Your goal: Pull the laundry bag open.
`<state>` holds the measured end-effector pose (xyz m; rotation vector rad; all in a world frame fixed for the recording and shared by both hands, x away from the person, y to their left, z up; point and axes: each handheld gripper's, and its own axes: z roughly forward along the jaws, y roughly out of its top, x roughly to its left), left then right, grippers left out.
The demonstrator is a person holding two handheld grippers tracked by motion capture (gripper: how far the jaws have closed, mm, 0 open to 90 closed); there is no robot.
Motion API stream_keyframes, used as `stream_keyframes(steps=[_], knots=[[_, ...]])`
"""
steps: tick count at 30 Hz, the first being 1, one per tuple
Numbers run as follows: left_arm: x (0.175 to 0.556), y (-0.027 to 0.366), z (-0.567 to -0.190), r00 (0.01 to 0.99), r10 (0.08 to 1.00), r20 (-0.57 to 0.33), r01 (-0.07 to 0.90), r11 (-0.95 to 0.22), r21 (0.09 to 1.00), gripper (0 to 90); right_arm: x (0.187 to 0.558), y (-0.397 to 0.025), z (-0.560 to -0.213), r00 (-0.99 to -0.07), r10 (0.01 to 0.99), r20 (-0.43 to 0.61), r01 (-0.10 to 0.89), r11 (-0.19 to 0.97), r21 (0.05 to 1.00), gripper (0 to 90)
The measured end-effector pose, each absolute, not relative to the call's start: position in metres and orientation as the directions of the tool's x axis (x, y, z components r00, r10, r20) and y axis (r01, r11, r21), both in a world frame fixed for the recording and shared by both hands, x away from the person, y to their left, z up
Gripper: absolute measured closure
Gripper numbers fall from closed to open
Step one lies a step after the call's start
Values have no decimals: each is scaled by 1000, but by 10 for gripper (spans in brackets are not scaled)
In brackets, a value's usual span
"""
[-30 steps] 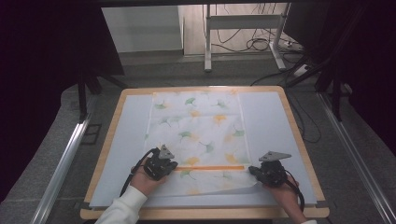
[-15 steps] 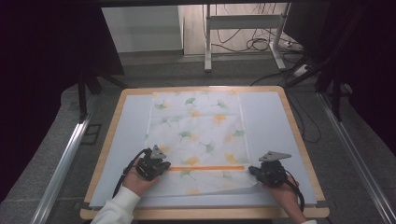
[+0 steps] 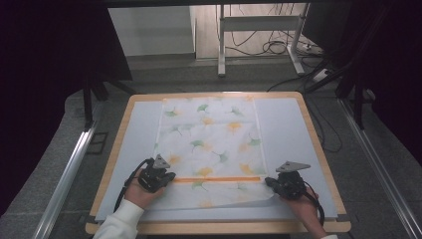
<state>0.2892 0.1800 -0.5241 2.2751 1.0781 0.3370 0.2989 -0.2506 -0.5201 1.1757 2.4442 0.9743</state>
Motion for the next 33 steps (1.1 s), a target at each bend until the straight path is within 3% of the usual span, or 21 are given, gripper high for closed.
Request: stream_keyframes(steps=[33], knots=[[282, 216, -525, 587, 809, -37, 658, -450, 603, 900, 299, -250, -520, -639, 767, 50, 592, 449, 669, 898]])
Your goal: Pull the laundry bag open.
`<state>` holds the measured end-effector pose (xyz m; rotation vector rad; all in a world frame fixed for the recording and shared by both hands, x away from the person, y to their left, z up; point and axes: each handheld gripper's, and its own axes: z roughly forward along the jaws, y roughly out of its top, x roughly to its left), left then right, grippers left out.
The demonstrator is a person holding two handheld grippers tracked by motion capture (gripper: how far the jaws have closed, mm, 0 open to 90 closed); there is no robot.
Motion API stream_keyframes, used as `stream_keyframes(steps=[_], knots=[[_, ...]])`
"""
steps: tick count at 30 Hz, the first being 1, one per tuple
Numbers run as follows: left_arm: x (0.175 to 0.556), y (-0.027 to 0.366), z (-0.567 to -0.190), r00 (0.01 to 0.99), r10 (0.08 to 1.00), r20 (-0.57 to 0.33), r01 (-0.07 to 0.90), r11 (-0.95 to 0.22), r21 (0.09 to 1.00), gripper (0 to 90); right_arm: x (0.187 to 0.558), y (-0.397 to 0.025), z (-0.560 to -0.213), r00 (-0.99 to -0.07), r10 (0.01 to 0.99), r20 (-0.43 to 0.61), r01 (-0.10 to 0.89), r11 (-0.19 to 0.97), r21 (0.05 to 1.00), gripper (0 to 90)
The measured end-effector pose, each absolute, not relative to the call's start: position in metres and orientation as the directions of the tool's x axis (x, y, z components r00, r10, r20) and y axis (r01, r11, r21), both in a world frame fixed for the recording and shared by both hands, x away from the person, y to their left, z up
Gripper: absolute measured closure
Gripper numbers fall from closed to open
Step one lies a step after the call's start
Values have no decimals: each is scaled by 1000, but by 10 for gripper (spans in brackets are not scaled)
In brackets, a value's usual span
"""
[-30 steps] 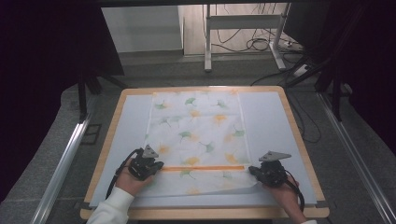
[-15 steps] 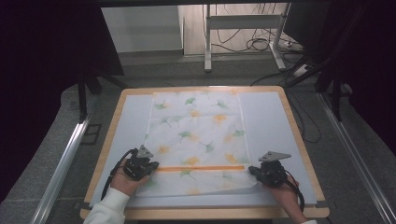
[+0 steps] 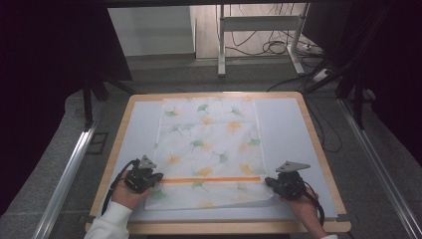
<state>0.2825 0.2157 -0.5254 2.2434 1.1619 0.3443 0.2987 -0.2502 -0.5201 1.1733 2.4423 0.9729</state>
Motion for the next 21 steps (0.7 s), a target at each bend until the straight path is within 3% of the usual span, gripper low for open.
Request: stream_keyframes(steps=[21], knots=[[279, 218, -524, 573, 820, 10, 659, -468, 589, 900, 299, -250, -520, -642, 765, 45, 590, 456, 666, 898]])
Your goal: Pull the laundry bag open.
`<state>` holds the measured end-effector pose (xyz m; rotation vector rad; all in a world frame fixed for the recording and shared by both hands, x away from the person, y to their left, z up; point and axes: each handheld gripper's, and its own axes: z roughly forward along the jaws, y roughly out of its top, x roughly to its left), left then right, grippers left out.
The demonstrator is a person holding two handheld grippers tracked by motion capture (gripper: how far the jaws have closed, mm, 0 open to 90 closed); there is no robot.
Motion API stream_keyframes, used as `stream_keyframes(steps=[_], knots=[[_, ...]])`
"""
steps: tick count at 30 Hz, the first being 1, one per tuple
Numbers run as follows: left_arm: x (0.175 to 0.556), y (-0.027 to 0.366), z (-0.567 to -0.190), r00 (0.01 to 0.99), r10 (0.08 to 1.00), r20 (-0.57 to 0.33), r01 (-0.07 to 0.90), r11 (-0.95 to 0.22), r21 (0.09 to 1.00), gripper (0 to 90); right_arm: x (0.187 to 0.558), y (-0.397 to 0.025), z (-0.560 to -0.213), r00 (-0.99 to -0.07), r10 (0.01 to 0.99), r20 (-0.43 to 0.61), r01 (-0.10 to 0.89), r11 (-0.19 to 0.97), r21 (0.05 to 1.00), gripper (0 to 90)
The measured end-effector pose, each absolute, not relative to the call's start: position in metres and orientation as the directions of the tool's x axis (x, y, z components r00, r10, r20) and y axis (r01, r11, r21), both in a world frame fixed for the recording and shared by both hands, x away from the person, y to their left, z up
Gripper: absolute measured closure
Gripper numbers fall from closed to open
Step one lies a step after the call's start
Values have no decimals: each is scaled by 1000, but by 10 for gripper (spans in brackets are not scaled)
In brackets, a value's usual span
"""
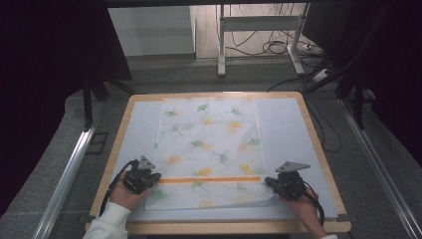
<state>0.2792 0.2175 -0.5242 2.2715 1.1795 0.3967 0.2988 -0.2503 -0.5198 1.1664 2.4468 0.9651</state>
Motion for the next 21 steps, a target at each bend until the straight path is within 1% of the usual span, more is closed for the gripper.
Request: stream_keyframes(steps=[7, 15, 21], knots=[[277, 230, -525, 550, 835, -12, 676, -437, 593, 900, 299, -250, -520, -643, 765, 45, 590, 456, 666, 898], [274, 230, -524, 550, 835, 14, 666, -449, 595, 900, 299, -250, -520, -643, 764, 44, 589, 458, 665, 898], [274, 233, -524, 544, 839, -1, 672, -435, 600, 900, 299, -250, -520, -641, 766, 43, 589, 455, 668, 898]])
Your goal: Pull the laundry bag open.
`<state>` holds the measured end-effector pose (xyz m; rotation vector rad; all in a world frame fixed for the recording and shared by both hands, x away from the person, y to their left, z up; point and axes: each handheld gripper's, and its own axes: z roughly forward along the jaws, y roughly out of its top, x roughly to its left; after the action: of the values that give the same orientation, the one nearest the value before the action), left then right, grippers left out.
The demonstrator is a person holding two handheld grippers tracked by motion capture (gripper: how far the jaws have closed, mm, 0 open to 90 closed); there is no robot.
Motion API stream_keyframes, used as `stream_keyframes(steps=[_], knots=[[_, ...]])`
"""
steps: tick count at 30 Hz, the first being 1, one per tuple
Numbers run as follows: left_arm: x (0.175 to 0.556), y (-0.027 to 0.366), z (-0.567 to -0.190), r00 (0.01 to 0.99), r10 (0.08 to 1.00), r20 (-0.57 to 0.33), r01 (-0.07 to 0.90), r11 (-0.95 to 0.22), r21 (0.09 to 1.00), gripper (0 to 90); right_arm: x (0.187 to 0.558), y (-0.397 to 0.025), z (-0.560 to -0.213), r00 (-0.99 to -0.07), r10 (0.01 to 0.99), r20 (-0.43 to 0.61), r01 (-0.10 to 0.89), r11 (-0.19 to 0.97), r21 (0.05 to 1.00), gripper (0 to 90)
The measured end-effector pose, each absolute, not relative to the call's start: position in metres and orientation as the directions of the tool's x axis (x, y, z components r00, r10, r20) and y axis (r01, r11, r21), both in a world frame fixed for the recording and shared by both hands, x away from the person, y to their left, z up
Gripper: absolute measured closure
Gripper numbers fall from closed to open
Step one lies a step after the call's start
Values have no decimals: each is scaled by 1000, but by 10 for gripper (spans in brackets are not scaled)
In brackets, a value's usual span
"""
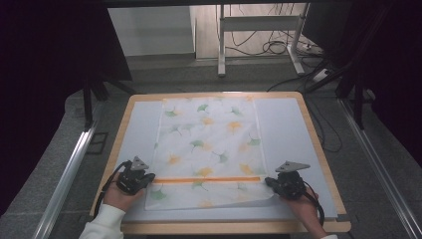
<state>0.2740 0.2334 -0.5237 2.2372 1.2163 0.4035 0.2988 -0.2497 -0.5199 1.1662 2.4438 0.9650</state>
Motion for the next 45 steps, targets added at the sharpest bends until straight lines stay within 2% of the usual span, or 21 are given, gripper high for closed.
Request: stream_keyframes(steps=[24, 26, 28, 31, 34, 37, 41, 45], knots=[[274, 239, -524, 542, 840, -34, 661, -401, 634, 895, 298, -249, -519, -643, 765, 28, 583, 466, 666, 896], [273, 238, -524, 552, 832, -47, 653, -397, 646, 867, 297, -248, -519, -641, 767, 19, 574, 463, 676, 896], [272, 237, -523, 557, 829, -54, 641, -388, 662, 800, 294, -250, -516, -642, 767, 25, 559, 445, 699, 895], [268, 235, -519, 560, 828, -33, 602, -380, 703, 731, 290, -253, -510, -649, 760, 28, 526, 422, 738, 887], [265, 235, -514, 536, 844, -20, 580, -350, 736, 623, 289, -253, -507, -663, 748, 34, 509, 417, 753, 829], [265, 239, -516, 507, 861, -23, 590, -328, 738, 547, 289, -252, -505, -671, 741, 22, 476, 408, 779, 680], [265, 250, -518, 464, 885, -12, 600, -305, 740, 489, 293, -254, -500, -665, 747, 9, 445, 387, 808, 530], [267, 262, -522, 416, 909, 13, 606, -288, 741, 458, 302, -263, -497, -649, 761, 8, 440, 366, 820, 488]])
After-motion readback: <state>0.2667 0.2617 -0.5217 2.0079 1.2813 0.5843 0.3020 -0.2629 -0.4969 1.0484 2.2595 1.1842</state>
